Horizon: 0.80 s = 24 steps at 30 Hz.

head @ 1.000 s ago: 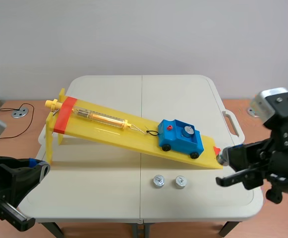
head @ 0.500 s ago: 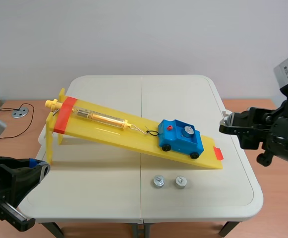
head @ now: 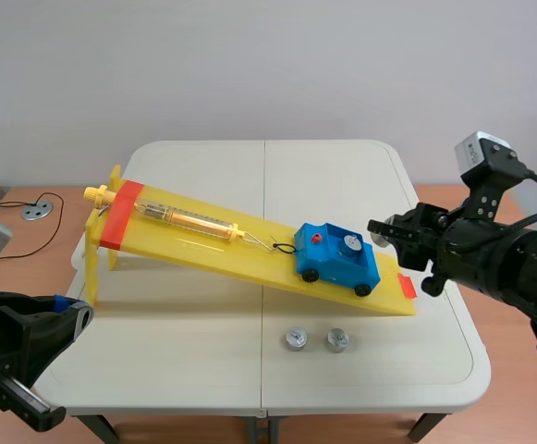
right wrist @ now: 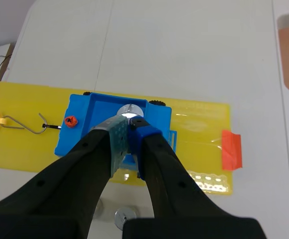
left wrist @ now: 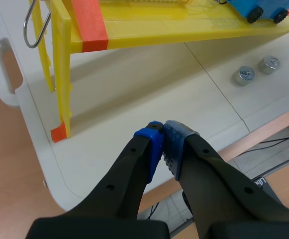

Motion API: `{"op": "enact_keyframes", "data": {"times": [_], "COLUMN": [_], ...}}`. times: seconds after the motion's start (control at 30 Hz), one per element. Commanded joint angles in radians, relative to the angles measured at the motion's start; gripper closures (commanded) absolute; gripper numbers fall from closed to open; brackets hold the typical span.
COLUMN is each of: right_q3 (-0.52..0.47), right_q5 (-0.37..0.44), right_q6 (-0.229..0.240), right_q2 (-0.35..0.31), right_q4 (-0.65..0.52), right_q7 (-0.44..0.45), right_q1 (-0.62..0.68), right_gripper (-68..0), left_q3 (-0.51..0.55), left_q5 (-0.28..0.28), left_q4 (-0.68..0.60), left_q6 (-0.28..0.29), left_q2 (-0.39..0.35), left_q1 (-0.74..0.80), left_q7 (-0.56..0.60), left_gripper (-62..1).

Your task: Place the four metal weights on the blue cart on the ramp.

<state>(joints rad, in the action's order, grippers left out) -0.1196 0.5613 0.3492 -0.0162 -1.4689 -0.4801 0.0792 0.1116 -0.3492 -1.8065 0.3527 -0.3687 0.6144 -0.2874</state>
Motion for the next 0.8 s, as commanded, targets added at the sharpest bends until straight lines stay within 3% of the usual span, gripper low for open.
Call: {"op": "enact_keyframes", "data": {"times": [0.0,0.77], "right_q3": [0.043,0.075], "right_q5": [0.060,0.045], "right_q6": [0.081,0.085], "right_q2": [-0.022,0.025], "right_q4": [-0.060,0.105], "right_q7": [0.137,0.172], "right_q1": [-0.106,-0.175], "right_gripper": [-0.6,-0.6], "left_q3": [0.006,0.006], "left_q5": [-0.077,-0.077], "left_q4": [-0.050,-0.050], "left_q6": [0.018,0.018], "left_q2": [0.008,0.008], "left_q1": [-0.017,-0.017], "left_q7": [0.103,0.103], "left_gripper": [-3.6,-3.6]}}
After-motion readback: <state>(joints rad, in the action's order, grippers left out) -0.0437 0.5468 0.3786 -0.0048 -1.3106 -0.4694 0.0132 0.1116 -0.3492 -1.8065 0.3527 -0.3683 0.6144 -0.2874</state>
